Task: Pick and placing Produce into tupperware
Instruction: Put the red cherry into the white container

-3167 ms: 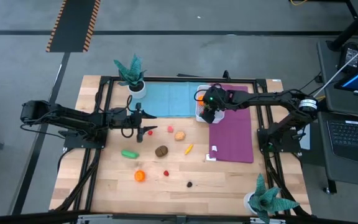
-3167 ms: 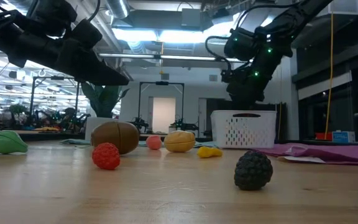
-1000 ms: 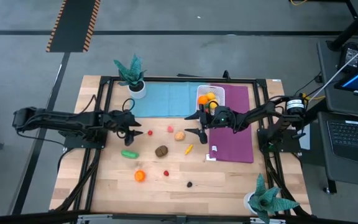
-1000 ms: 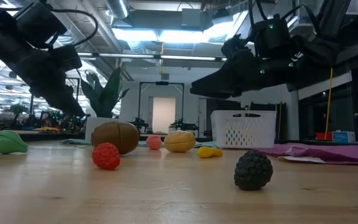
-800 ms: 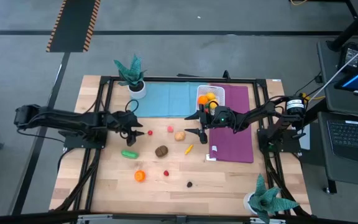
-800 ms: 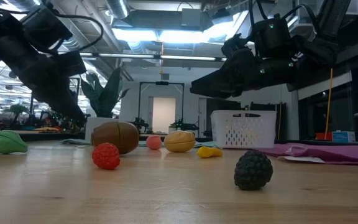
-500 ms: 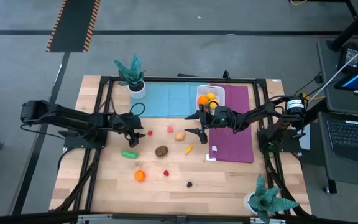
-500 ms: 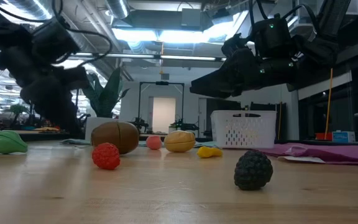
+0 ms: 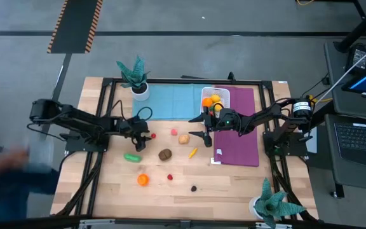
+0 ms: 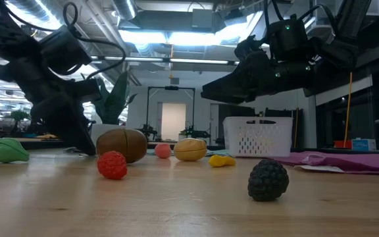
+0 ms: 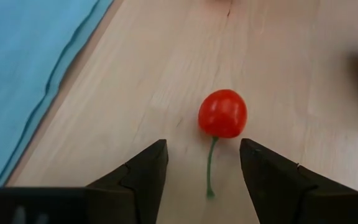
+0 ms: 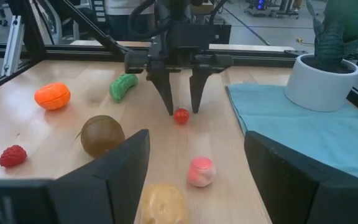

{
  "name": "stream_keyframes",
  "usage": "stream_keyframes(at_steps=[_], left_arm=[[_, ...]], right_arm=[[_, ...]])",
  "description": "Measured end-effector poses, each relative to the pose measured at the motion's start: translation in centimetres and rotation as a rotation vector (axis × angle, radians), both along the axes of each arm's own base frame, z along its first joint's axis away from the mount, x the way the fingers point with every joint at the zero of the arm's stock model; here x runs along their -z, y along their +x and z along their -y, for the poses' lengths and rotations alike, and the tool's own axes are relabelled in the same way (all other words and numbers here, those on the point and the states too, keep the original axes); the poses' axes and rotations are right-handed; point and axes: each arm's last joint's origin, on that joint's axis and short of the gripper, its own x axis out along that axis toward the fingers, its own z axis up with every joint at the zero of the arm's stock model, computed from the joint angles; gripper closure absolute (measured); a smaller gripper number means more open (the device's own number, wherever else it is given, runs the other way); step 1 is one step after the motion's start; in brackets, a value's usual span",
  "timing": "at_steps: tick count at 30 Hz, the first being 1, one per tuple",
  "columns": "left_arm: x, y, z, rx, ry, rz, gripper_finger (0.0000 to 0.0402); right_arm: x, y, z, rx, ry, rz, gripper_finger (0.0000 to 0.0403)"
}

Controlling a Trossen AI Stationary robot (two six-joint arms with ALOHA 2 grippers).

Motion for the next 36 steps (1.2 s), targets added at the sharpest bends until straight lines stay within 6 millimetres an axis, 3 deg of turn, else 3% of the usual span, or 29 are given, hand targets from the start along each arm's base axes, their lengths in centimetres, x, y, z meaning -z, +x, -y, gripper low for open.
stream_keyframes(at_steps=[26, 36], left_arm=[[1.0, 0.4, 1.4, -0.030, 0.065, -0.040, 0.0294], [1.0, 0.4, 1.4, -0.091, 0.013, -0.025, 0.0395]], right_arm=[[0.0, 0.0, 0.0, 0.004, 0.027, 0.000, 0.0139], [0.0, 0.0, 0.0, 0.005, 0.027, 0.000, 0.0139]])
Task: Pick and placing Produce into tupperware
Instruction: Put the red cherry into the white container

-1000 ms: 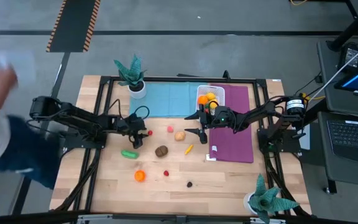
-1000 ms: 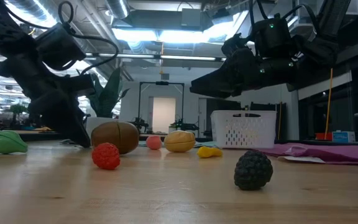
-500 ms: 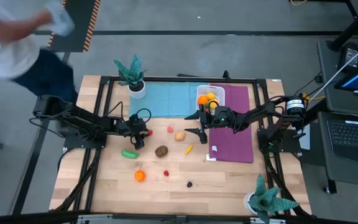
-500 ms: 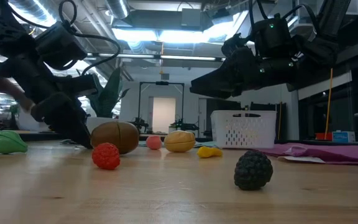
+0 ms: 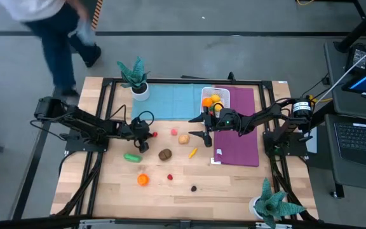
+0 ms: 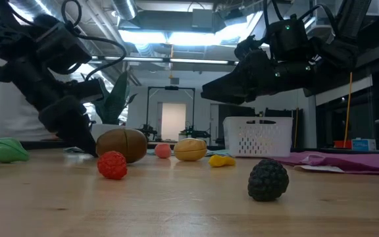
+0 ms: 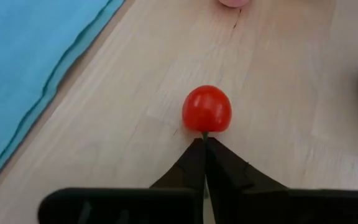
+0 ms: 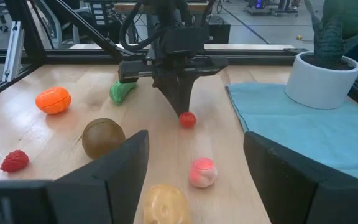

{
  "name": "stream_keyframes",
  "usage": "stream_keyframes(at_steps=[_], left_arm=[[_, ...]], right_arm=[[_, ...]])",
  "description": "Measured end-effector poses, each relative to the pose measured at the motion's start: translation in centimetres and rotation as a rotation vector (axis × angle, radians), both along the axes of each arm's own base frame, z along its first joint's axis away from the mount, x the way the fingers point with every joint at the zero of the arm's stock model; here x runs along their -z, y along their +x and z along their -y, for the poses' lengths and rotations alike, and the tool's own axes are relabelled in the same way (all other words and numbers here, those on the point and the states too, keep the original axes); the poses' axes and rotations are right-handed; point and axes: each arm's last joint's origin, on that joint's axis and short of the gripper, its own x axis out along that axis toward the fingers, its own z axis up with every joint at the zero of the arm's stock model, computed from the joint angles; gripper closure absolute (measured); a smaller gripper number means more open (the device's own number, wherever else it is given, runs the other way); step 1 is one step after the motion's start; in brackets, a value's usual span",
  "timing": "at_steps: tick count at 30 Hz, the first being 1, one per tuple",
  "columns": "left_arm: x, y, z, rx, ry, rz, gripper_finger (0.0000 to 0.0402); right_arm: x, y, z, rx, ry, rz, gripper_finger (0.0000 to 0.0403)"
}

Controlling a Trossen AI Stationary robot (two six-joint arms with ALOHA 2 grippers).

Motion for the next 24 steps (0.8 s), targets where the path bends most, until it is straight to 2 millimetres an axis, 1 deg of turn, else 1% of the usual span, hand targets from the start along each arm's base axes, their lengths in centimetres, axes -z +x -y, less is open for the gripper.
stream_keyframes(at_steps=[10, 16, 24], left_arm=[[-0.2, 0.1, 0.0, 0.018, 0.014, 0.042, 0.0401], [-1.0, 0.2, 0.1, 0.061, 0.014, 0.093, 0.0401], [-2.8, 0.3, 0.0, 0.079, 0.078, 0.204, 0.0401]], right_arm=[[0.0, 0.0, 0.0, 0.000, 0.003, 0.000, 0.0139], [0.0, 0.0, 0.0, 0.000, 0.003, 0.000, 0.0139], [0.0, 0.0, 0.0, -0.001, -0.001, 0.000, 0.0139]])
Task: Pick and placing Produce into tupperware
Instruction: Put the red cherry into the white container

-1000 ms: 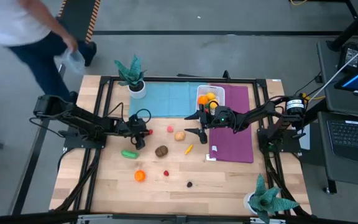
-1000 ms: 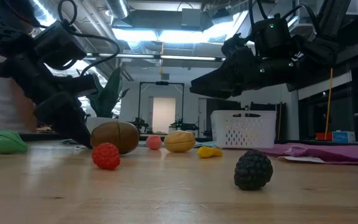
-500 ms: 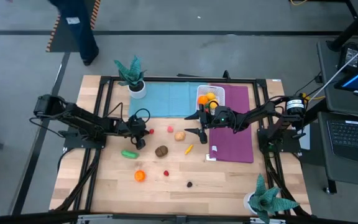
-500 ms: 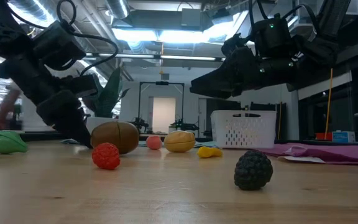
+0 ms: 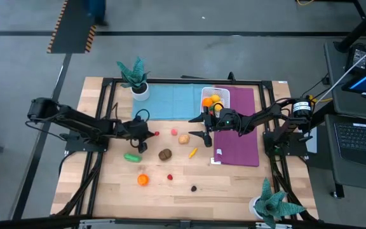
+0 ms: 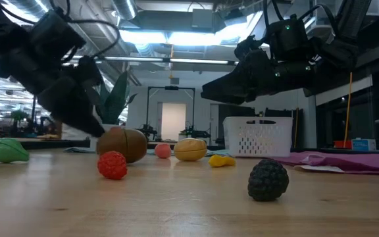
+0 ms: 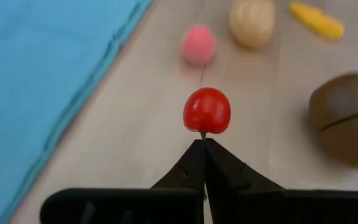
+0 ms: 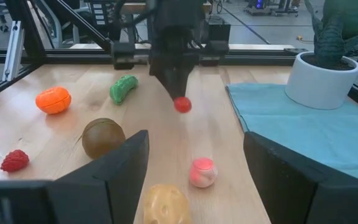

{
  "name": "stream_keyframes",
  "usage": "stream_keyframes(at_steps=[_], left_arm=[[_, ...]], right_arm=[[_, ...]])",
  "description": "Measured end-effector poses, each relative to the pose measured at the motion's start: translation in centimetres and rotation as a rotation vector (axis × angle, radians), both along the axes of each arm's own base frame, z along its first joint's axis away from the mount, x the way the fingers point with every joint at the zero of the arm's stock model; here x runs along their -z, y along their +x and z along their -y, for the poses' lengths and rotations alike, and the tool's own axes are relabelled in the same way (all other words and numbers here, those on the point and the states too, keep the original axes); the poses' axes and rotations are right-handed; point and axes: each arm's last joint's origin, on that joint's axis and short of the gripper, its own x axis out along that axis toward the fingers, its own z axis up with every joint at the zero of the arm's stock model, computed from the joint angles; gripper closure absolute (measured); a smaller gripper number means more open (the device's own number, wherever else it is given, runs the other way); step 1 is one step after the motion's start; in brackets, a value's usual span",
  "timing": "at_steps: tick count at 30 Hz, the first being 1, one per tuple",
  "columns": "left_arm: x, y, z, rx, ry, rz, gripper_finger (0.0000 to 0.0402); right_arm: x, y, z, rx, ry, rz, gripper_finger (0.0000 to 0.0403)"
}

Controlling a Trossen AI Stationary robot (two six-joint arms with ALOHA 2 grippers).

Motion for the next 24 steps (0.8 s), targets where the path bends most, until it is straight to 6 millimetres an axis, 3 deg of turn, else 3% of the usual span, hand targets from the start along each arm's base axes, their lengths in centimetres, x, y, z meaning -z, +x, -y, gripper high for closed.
stream_keyframes(at_steps=[13, 18, 24], left_arm=[[-4.3, 0.4, -0.1, 0.081, 0.207, 0.319, 0.0401], [-4.6, 0.3, -0.1, 0.091, 0.233, 0.400, 0.0401], [-3.5, -1.8, 0.2, 0.149, 0.202, 0.614, 0.0401]], right_arm=[[0.0, 0.0, 0.0, 0.000, -0.002, 0.000, 0.0139], [0.0, 0.0, 0.0, 0.000, -0.002, 0.000, 0.0139], [0.0, 0.0, 0.0, 0.000, -0.002, 0.000, 0.0139]])
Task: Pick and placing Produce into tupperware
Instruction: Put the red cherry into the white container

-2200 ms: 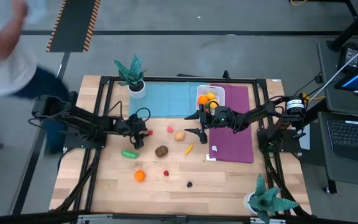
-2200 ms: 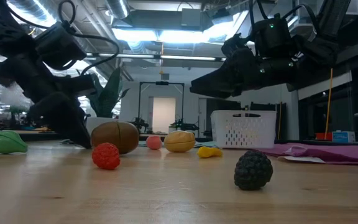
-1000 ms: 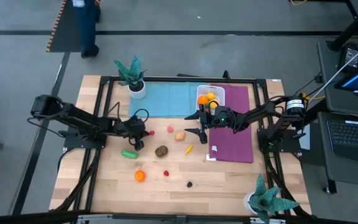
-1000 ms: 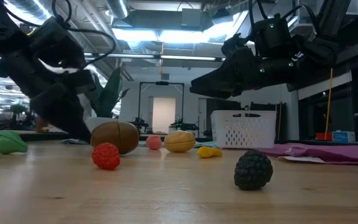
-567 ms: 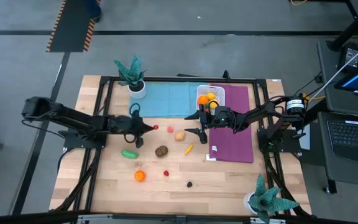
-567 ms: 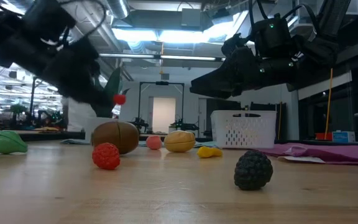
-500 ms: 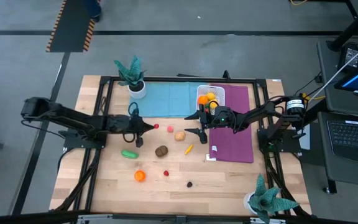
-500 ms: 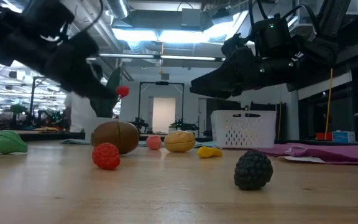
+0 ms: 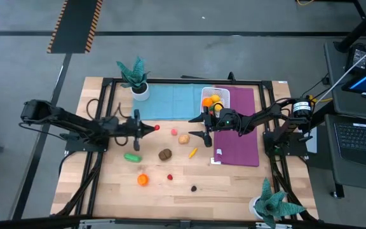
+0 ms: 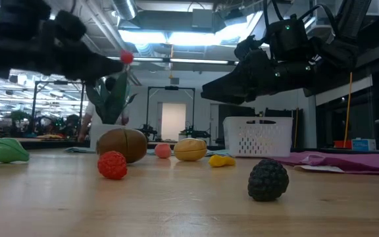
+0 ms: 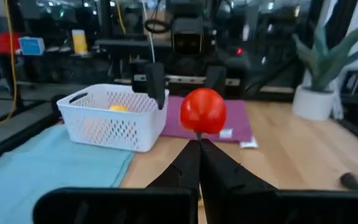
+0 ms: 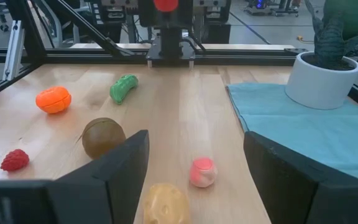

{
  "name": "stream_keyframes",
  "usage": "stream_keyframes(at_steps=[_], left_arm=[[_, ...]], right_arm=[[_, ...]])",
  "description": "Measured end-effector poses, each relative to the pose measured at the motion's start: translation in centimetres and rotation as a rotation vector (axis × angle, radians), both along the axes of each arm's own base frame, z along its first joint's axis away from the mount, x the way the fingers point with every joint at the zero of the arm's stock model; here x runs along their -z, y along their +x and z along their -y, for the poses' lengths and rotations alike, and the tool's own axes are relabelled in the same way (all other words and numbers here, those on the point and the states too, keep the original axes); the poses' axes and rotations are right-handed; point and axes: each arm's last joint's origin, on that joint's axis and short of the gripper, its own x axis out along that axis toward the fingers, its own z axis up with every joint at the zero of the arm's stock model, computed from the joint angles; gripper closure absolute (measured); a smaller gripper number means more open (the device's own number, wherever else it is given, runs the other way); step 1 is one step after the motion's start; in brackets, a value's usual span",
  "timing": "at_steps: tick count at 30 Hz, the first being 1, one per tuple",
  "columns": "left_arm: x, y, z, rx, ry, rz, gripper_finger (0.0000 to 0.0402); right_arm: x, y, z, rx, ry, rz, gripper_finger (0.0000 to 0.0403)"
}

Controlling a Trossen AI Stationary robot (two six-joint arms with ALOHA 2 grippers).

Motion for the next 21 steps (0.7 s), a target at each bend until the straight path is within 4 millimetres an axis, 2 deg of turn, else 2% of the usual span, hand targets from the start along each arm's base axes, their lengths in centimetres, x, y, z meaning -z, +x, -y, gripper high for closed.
stream_keyframes(at_steps=[15, 21], left_arm=[[0.1, 0.0, 0.1, 0.023, -0.008, 0.015, 0.0401], [-0.9, 0.8, 0.1, 0.023, -0.003, 0.016, 0.0401]], right_arm=[[-0.4, 0.2, 0.0, -0.001, -0.003, 0.023, 0.0139], [-1.1, 0.8, 0.1, -0.010, -0.007, 0.054, 0.0139]])
